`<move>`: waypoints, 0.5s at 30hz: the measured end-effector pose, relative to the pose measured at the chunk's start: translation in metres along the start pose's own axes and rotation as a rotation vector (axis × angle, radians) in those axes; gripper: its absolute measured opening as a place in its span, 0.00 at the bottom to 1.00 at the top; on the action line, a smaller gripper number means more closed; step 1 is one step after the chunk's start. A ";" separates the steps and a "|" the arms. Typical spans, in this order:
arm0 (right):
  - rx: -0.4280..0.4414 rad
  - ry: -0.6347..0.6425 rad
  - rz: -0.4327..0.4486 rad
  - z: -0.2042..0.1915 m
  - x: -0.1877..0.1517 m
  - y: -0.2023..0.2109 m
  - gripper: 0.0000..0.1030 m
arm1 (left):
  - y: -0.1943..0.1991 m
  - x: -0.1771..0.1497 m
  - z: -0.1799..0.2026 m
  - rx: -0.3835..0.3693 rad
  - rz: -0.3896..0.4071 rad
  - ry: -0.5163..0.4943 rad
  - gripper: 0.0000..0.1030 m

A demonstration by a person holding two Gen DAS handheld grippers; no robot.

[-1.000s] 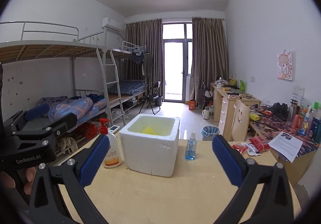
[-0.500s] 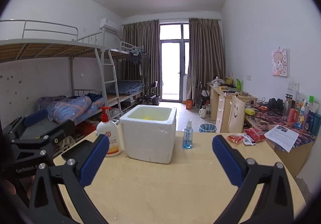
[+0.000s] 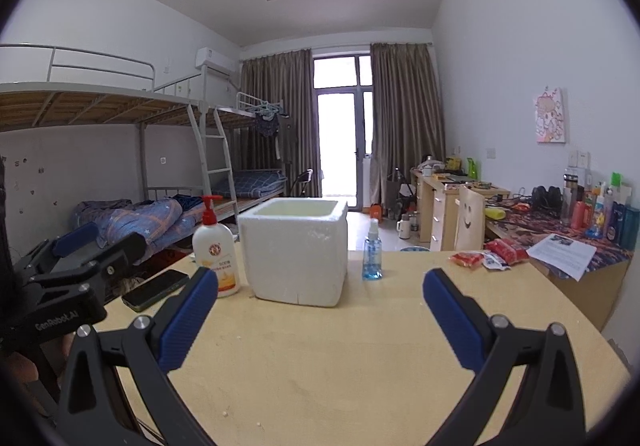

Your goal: Organize soft objects

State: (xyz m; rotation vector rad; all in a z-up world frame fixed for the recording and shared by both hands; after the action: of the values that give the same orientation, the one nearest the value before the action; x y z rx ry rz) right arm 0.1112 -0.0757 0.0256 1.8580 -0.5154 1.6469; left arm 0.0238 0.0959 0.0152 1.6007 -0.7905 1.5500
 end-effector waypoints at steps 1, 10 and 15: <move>0.007 -0.002 0.003 -0.001 -0.005 0.001 1.00 | 0.001 -0.002 0.000 0.003 0.001 0.002 0.99; -0.024 -0.046 0.051 0.003 -0.030 0.022 1.00 | 0.008 -0.027 0.003 0.016 -0.036 -0.011 0.99; -0.030 -0.047 0.037 0.002 -0.029 0.029 1.00 | 0.016 -0.026 0.006 0.008 -0.033 -0.022 0.99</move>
State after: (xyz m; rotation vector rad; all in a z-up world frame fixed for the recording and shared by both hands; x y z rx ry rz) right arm 0.0897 -0.1017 0.0024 1.8790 -0.5950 1.6143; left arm 0.0118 0.0805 -0.0094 1.6308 -0.7664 1.5163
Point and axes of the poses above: each gripper's, at about its wrist camera, not at the fingertips, and y roughly against the way its jaws point, z to its right, x to its top, the point moved 3 cm from there along -y, roughly the way its jaws point, and after that the axes turned 11 degrees about x, right-handed, at the moved point
